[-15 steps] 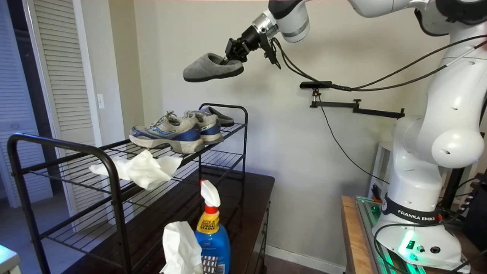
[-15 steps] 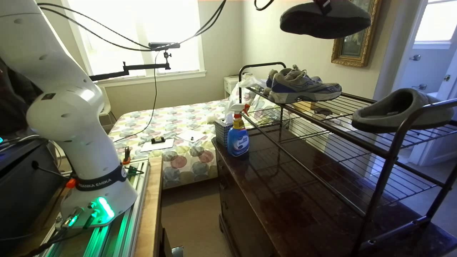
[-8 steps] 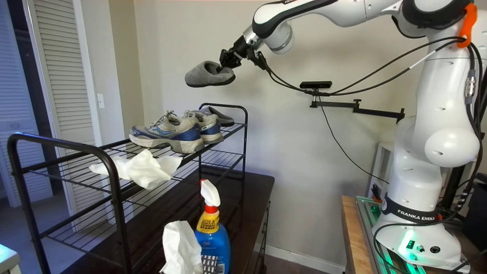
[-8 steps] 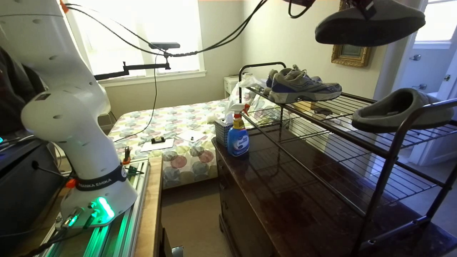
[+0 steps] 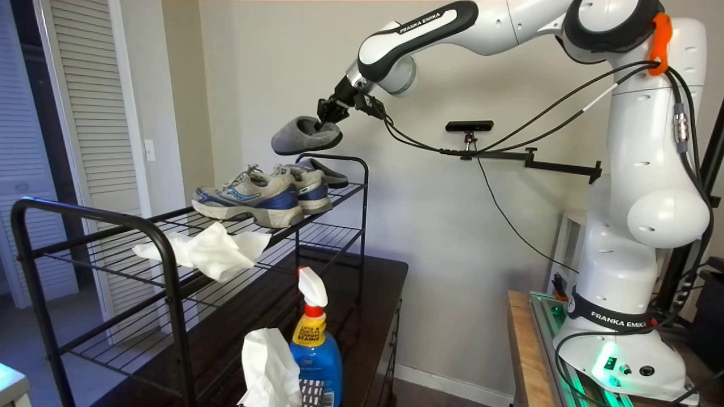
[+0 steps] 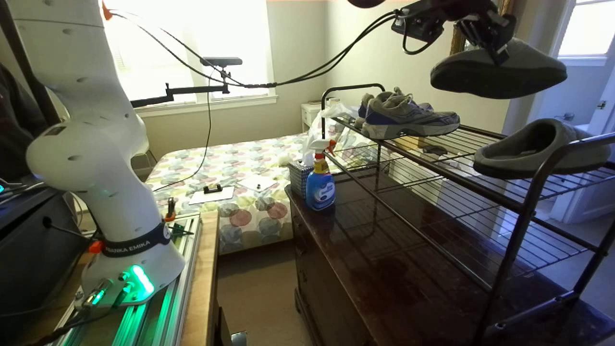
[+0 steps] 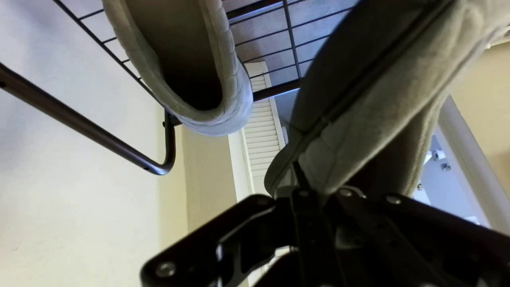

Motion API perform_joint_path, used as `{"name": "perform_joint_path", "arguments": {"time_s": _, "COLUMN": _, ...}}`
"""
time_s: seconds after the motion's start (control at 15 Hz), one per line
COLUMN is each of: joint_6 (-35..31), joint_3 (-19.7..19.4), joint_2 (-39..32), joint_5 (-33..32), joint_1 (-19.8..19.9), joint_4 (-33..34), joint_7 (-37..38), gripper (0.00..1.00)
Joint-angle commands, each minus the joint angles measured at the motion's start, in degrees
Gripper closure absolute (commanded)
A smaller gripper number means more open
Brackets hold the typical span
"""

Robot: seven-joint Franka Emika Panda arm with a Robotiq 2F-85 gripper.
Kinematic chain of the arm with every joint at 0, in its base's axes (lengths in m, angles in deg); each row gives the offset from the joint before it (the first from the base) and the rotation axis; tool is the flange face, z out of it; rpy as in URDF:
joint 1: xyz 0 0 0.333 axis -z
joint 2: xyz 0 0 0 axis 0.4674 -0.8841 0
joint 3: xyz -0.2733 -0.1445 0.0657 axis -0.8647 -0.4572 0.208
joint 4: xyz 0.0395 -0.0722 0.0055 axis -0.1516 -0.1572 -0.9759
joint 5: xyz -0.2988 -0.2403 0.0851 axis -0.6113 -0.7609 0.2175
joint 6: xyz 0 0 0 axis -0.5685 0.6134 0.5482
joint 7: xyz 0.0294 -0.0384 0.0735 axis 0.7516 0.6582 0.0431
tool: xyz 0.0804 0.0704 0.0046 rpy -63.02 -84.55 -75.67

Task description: Remove the grey slide from the middle rack and put it next to the other slide on the top rack

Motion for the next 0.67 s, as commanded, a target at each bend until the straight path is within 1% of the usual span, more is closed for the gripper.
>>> {"name": "perform_joint_path", "arguments": {"time_s": 0.0, "joint_6": 4.03, "joint_3": 2.5, "joint_2": -3.02, "joint_5": 2.05, "joint_1": 2.49, "joint_4": 4.28, "joint_7": 0.61, "gripper": 0.99}}
{"name": "perform_joint_path", "arguments": {"time_s": 0.07, "joint_6": 4.22, "joint_3": 2.16, "joint_2": -3.8, "joint_5": 0.21, "joint_1": 2.54, "joint_4": 4.83, "joint_7": 3.48, "gripper": 0.99}}
{"name": "perform_joint_path", "arguments": {"time_s": 0.13, "joint_6": 2.43, "joint_3": 2.89, "joint_2": -1.39, "joint_5": 0.12, "joint_1": 2.64, "joint_4": 1.35, "joint_7": 1.3, "gripper": 0.99}}
{"name": "perform_joint_path", "arguments": {"time_s": 0.2, "joint_6": 2.5, "joint_3": 3.11, "joint_2": -1.74, "joint_5": 0.04, "joint_1": 2.91, "joint_4": 1.46, "joint_7": 1.47, "gripper": 0.95}}
{"name": "perform_joint_path", "arguments": {"time_s": 0.27, "joint_6": 2.5, "joint_3": 3.31, "joint_2": -1.89, "joint_5": 0.04, "joint_1": 3.11, "joint_4": 1.45, "joint_7": 1.46, "gripper": 0.95}}
{"name": "perform_joint_path", "arguments": {"time_s": 0.33, "joint_6": 2.5, "joint_3": 3.4, "joint_2": -1.91, "joint_5": 0.05, "joint_1": 3.18, "joint_4": 1.45, "joint_7": 1.45, "gripper": 0.99}}
{"name": "perform_joint_path", "arguments": {"time_s": 0.4, "joint_6": 6.25, "joint_3": 3.91, "joint_2": -1.62, "joint_5": 2.03, "joint_1": 3.76, "joint_4": 2.2, "joint_7": -0.29, "gripper": 0.99}}
{"name": "perform_joint_path", "arguments": {"time_s": 0.47, "joint_6": 9.23, "joint_3": 4.06, "joint_2": -2.48, "joint_5": 3.04, "joint_1": 4.29, "joint_4": 3.51, "joint_7": -0.39, "gripper": 0.99}}
{"name": "perform_joint_path", "arguments": {"time_s": 0.6, "joint_6": 17.85, "joint_3": 4.57, "joint_2": -4.23, "joint_5": 6.9, "joint_1": 5.82, "joint_4": 6.34, "joint_7": -2.06, "gripper": 0.99}}
